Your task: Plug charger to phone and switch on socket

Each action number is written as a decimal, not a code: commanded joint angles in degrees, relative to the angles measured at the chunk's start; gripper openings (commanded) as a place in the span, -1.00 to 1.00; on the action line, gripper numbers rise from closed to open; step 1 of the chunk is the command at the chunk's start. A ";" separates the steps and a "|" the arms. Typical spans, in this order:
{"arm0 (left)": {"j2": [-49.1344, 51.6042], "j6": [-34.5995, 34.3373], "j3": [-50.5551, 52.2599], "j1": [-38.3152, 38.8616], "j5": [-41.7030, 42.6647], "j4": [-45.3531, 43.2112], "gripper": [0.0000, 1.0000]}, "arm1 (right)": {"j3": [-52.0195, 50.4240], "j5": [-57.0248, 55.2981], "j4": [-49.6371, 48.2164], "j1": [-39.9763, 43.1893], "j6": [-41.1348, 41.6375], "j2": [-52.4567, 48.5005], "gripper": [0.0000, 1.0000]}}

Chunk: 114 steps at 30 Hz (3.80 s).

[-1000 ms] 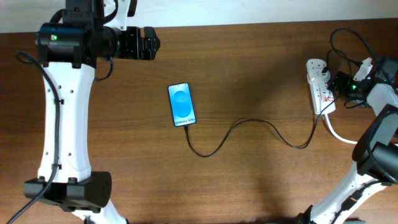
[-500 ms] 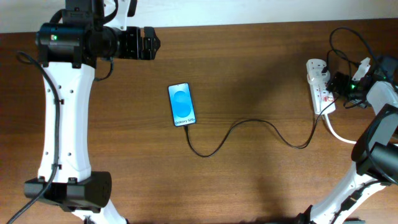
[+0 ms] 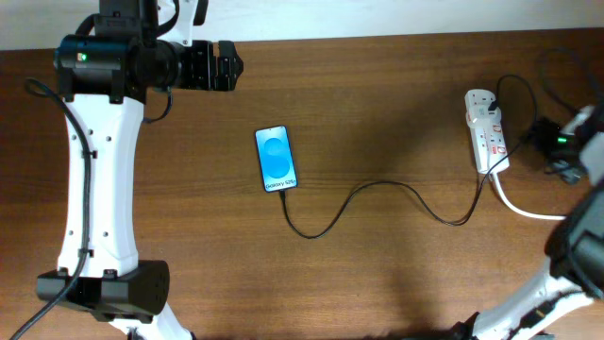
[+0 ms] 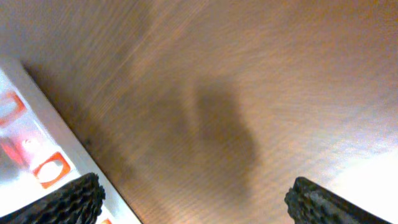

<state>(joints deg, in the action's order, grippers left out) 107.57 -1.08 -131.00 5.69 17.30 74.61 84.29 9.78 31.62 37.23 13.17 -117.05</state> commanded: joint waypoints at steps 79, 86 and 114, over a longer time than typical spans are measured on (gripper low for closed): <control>-0.81 0.31 -0.20 -0.13 -0.20 2.51 0.99 | -83.97 -1.03 -27.96 -38.77 -24.74 116.74 0.97; -7.76 2.05 6.29 3.34 -3.98 -2.14 0.99 | -83.97 -1.03 -27.93 -38.77 -24.74 116.74 0.97; -92.35 4.90 120.24 -4.74 -7.37 -69.75 0.99 | -83.97 -1.03 -27.96 -38.77 -24.74 116.74 0.97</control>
<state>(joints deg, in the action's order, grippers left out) 17.80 3.03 -13.82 1.34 12.23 6.66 0.71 9.04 3.44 -1.13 -11.99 -0.80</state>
